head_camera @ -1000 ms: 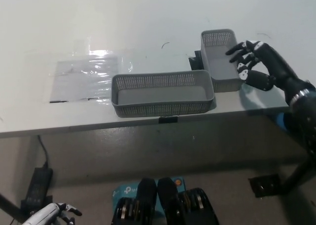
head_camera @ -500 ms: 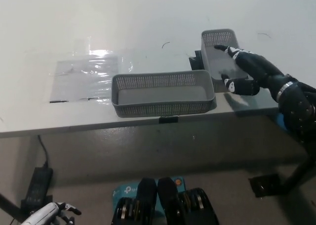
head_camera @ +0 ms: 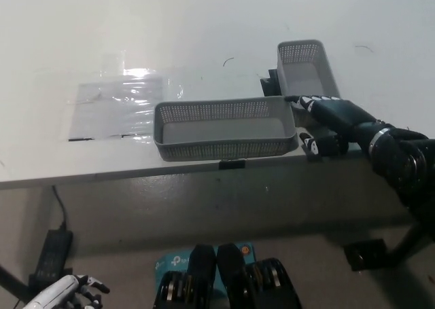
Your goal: The robot uses its right hand to pick up the grey box kept on the middle on the desk and place it on top of another box next to it in a right angle
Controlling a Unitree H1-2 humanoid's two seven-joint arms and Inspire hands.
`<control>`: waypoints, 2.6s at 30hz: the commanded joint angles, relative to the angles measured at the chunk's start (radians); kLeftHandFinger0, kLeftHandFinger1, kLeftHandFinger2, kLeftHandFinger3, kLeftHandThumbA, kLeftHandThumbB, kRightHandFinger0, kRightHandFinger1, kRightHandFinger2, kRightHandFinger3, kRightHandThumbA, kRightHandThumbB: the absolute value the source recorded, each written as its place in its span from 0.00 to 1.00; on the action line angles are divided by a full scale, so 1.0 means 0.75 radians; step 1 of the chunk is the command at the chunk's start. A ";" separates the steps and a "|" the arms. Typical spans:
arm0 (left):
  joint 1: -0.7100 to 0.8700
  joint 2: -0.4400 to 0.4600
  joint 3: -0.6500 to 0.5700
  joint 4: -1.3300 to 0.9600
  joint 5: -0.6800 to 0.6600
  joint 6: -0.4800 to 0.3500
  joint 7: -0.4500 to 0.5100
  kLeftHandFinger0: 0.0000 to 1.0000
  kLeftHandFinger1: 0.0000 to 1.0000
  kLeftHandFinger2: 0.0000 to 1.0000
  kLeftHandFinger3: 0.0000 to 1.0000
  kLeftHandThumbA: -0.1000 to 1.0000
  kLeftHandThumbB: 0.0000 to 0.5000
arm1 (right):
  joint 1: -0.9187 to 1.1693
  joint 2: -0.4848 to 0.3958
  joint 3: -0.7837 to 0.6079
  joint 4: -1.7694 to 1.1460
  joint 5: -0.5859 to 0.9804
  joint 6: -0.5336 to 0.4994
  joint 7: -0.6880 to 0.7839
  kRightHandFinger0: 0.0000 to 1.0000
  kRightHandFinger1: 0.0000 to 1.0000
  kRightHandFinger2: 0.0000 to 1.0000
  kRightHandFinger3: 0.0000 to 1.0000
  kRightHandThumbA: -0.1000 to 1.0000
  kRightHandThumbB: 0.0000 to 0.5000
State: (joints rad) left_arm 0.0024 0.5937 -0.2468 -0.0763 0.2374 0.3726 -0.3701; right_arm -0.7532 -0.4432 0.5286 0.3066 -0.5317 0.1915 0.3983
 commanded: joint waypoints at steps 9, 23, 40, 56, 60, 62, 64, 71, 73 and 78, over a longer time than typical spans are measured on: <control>0.005 0.013 0.017 -0.066 0.013 0.019 -0.031 0.35 0.38 0.53 0.71 0.39 0.66 | -0.105 -0.052 -0.040 0.290 -0.058 -0.056 -0.026 1.00 1.00 1.00 1.00 0.36 0.56; -0.007 0.011 0.024 -0.052 0.017 -0.004 -0.027 0.31 0.35 0.49 0.67 0.37 0.67 | -0.125 0.004 -0.056 0.335 -0.042 -0.155 -0.030 0.36 0.37 0.57 1.00 0.18 0.35; -0.001 0.017 0.033 -0.067 0.017 -0.001 -0.031 0.28 0.32 0.47 0.64 0.38 0.70 | -0.175 0.057 0.127 0.359 -0.316 -0.167 -0.135 0.00 0.05 0.26 0.73 0.00 0.23; 0.000 0.011 0.034 -0.058 0.029 -0.015 -0.019 0.33 0.37 0.52 0.67 0.38 0.68 | -0.134 0.061 0.098 0.428 -0.462 -0.251 -0.642 0.00 0.05 0.38 0.15 0.00 0.00; 0.006 0.007 0.043 -0.067 0.018 0.002 -0.022 0.33 0.37 0.52 0.64 0.37 0.69 | -0.099 0.099 -0.026 0.442 -0.368 -0.315 -0.762 0.00 0.08 0.43 0.00 0.00 0.45; 0.002 0.004 0.039 -0.063 0.025 -0.004 -0.018 0.36 0.40 0.55 0.66 0.37 0.68 | -0.087 0.117 -0.093 0.441 -0.321 -0.330 -0.771 0.00 0.12 0.48 0.05 0.00 0.39; -0.002 0.007 0.035 -0.073 0.036 0.017 -0.023 0.38 0.42 0.58 0.69 0.38 0.68 | -0.083 0.134 -0.144 0.455 -0.311 -0.364 -0.810 0.00 0.11 0.44 0.22 0.00 0.39; 0.001 -0.002 0.035 -0.058 0.038 -0.012 -0.012 0.38 0.40 0.54 0.67 0.38 0.69 | -0.067 0.198 -0.284 0.511 -0.224 -0.455 -0.880 0.00 0.00 0.32 0.03 0.00 0.45; -0.001 -0.003 0.035 -0.055 0.035 -0.007 -0.019 0.39 0.41 0.56 0.68 0.40 0.69 | -0.052 0.221 -0.318 0.524 -0.196 -0.480 -0.898 0.00 0.00 0.32 0.02 0.00 0.53; 0.004 -0.015 0.048 -0.066 0.025 0.012 -0.021 0.39 0.42 0.56 0.66 0.37 0.72 | -0.039 0.231 -0.321 0.516 -0.211 -0.474 -0.901 0.00 0.00 0.30 0.04 0.00 0.56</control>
State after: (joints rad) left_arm 0.0092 0.5764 -0.2236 -0.1038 0.2556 0.3824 -0.3832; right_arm -0.7643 -0.2678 0.3112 0.7074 -0.7253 -0.1118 -0.2088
